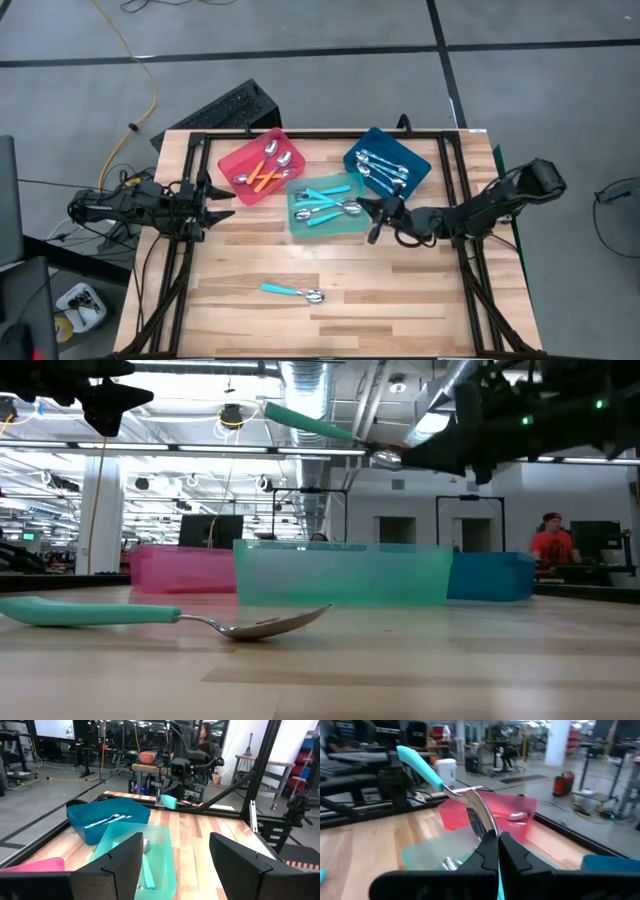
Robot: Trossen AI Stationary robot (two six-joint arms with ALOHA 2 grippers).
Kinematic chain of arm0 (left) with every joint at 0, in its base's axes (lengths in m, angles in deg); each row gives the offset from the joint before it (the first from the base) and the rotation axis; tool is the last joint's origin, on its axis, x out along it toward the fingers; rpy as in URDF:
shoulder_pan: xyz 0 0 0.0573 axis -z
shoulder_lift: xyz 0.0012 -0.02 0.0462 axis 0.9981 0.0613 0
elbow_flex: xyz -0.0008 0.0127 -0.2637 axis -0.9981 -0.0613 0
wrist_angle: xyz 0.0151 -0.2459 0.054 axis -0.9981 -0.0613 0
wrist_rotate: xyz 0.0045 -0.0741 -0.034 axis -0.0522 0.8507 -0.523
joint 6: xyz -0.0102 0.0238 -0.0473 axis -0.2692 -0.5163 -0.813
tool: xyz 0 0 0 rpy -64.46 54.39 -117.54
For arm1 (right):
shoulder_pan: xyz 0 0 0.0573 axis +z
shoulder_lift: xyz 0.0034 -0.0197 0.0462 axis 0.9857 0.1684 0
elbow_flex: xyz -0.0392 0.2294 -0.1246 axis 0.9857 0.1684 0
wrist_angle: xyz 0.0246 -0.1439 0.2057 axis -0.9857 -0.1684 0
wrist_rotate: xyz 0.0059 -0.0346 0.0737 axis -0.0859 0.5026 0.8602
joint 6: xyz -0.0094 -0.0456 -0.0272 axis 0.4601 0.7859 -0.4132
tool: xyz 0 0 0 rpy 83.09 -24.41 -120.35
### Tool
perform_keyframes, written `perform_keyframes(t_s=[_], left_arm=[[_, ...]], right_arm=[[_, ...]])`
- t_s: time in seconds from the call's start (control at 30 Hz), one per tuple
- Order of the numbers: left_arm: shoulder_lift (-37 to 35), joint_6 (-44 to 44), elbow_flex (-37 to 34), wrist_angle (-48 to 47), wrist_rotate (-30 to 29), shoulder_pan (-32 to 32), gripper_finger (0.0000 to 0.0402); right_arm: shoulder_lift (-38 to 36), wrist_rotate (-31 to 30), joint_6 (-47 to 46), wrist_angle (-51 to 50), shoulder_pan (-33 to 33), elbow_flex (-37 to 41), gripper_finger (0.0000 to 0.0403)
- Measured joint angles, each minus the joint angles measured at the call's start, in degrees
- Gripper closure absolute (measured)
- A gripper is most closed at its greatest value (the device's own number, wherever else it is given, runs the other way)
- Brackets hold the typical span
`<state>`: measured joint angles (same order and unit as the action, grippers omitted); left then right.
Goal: Sort silverware by color (type)
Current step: Put the top blue spoon into the green bin
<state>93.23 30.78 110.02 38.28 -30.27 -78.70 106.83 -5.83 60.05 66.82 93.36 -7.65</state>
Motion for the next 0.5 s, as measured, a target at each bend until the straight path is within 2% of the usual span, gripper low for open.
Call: perform_keyframes(t_s=[0.17, 0.4, 0.5], left_arm=[[0.0, -0.6, 0.0, -0.1, -0.1, 0.0, 0.0187], [0.0, -1.7, 0.0, -0.3, -0.4, 0.0, 0.0187], [0.0, -1.9, 0.0, -0.3, -1.4, 0.0, 0.0187]], right_arm=[[6.0, 8.5, 1.2, 10.4, -4.5, 1.5, 0.0384], [11.7, 22.6, 0.1, 17.0, -10.7, 1.5, 0.0384], [13.1, 26.3, -1.7, 17.4, -12.9, 1.5, 0.0383]])
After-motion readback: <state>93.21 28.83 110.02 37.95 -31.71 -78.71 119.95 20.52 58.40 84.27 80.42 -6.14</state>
